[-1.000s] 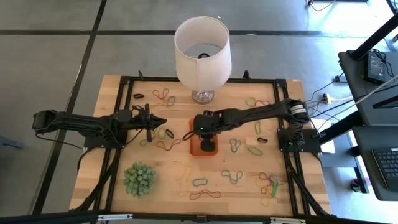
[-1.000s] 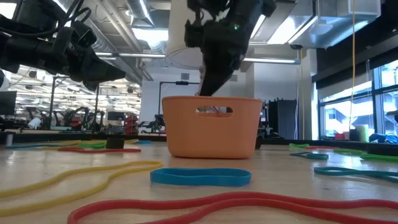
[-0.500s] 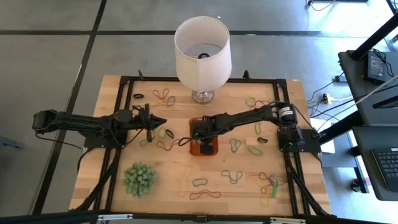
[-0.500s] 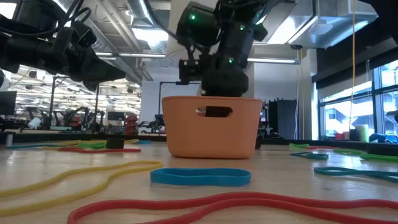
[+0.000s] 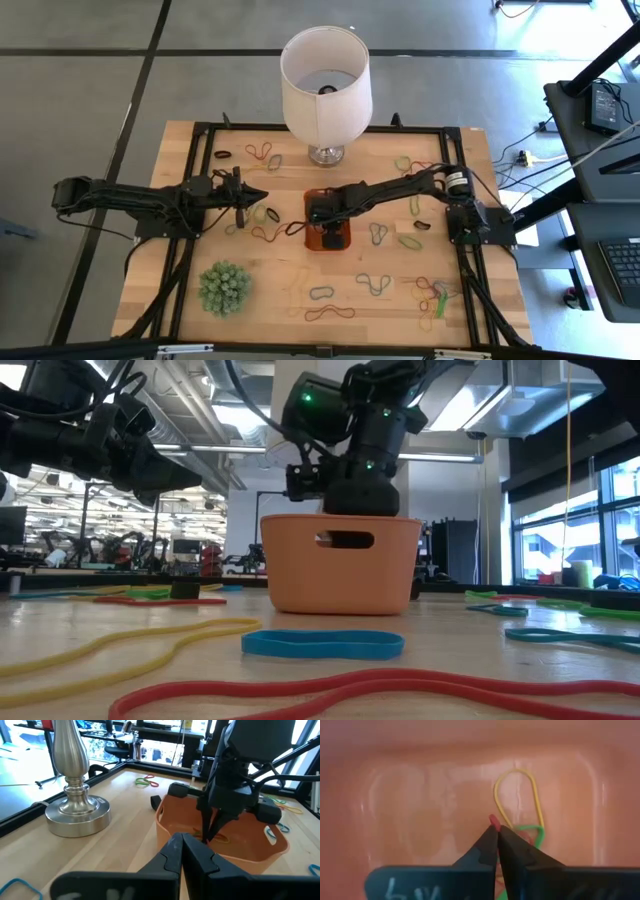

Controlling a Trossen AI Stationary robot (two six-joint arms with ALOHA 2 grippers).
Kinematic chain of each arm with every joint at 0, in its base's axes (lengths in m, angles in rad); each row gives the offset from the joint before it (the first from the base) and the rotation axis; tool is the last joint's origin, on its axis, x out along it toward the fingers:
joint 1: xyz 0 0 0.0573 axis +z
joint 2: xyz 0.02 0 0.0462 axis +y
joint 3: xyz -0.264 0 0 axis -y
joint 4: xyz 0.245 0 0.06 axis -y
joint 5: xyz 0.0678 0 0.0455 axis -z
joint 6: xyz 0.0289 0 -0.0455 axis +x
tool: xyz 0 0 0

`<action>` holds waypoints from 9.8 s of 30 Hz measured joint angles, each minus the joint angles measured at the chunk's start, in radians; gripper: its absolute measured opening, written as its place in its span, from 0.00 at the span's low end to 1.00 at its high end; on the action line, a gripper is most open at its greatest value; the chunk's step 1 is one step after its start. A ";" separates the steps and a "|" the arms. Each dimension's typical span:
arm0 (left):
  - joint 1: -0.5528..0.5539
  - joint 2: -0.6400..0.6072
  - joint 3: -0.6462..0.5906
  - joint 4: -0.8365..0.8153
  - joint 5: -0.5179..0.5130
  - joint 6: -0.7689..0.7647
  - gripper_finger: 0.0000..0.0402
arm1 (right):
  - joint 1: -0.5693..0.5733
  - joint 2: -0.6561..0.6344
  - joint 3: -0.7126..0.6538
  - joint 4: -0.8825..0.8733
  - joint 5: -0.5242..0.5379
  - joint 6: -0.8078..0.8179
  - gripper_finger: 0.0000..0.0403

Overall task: Pick and place rubber bands into bin
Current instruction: Put the red rubber band into the orange bin, then put the blue rubber band into the orange bin

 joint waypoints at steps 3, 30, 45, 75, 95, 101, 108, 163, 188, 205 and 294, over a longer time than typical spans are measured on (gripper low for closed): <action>0.000 0.000 0.000 0.000 0.000 0.000 0.01 | 0.000 -0.008 0.000 -0.009 0.000 0.003 0.13; 0.000 0.000 0.000 0.000 -0.036 -0.002 0.01 | 0.000 -0.328 -0.133 0.005 0.010 0.026 0.24; 0.000 -0.002 0.018 -0.021 -0.027 0.006 0.01 | 0.003 -0.991 -0.803 0.465 0.038 0.176 0.03; -0.001 0.447 0.695 -0.986 -0.158 -0.150 0.01 | 0.060 -1.240 -1.481 1.192 0.083 0.188 0.04; 0.004 0.590 0.732 -1.178 -0.185 -0.229 0.26 | 0.060 -1.238 -1.481 1.184 0.082 0.269 0.04; 0.051 0.662 0.732 -1.247 -0.204 -0.284 0.26 | 0.060 -1.238 -1.481 1.182 0.081 0.293 0.04; 0.156 0.797 0.732 -1.280 -0.060 -0.366 0.24 | 0.060 -1.238 -1.481 1.178 0.081 0.295 0.04; 0.135 0.898 0.637 -1.207 -0.036 -0.340 0.16 | 0.059 -1.237 -1.481 1.176 0.081 0.318 0.04; 0.022 0.734 0.860 -1.474 -0.111 -0.382 0.01 | 0.059 -1.237 -1.481 1.169 0.081 0.318 0.04; -0.074 0.489 0.985 -1.545 -0.268 -0.430 0.01 | 0.059 -1.237 -1.481 1.169 0.081 0.318 0.04; -0.116 1.534 1.527 -1.150 0.119 -0.014 0.23 | 0.059 -1.238 -1.481 1.170 0.081 0.318 0.04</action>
